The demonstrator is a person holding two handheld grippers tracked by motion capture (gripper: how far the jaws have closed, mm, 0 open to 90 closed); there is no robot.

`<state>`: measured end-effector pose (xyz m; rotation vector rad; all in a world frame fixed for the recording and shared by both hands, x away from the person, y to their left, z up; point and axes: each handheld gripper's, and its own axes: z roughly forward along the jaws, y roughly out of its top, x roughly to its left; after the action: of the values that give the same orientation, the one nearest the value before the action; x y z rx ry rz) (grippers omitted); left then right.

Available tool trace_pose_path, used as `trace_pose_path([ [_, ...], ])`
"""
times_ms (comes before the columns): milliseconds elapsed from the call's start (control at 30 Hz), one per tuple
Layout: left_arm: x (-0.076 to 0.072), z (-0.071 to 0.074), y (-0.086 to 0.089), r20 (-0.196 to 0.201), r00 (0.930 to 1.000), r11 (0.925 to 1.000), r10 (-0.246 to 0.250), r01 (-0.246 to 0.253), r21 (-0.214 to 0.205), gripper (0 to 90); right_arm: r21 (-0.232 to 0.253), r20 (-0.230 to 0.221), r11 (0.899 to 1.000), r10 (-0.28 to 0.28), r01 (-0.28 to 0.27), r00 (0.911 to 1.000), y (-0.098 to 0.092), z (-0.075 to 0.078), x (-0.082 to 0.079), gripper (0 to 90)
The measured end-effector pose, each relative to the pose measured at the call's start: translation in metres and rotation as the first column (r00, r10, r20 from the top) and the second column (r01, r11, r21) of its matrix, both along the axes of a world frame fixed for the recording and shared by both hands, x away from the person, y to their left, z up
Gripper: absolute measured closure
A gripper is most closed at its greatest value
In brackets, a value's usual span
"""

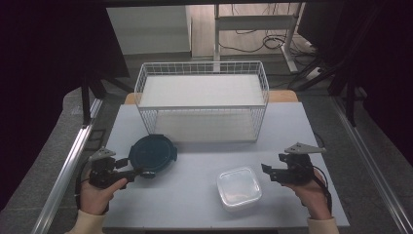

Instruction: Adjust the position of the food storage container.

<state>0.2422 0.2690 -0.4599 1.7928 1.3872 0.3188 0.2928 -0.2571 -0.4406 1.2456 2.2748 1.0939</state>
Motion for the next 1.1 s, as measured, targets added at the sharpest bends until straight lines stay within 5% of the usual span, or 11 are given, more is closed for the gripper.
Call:
trace_pose_path([
  [233,0.014,0.003,0.008,-0.004,1.0000,1.0000,0.000,0.000,-0.003,29.3,0.006,-0.013,1.000,0.000,0.000,0.9999,-0.001,-0.003,0.003,23.1],
  [500,0.027,0.006,0.022,-0.029,0.9993,0.9986,0.022,-0.021,0.050,37.5,-0.004,-0.003,1.000,0.014,-0.014,0.9999,0.004,-0.004,0.000,23.4],
  [833,0.056,0.000,0.043,-0.115,0.9924,0.9973,0.044,-0.037,0.064,64.8,-0.003,-0.007,1.000,0.004,-0.004,1.0000,0.002,-0.005,0.004,23.7],
  [1100,0.064,-0.010,0.054,-0.164,0.9834,0.9928,0.078,-0.062,0.102,81.7,-0.010,-0.009,1.000,-0.004,0.004,1.0000,0.004,-0.003,0.004,23.7],
])
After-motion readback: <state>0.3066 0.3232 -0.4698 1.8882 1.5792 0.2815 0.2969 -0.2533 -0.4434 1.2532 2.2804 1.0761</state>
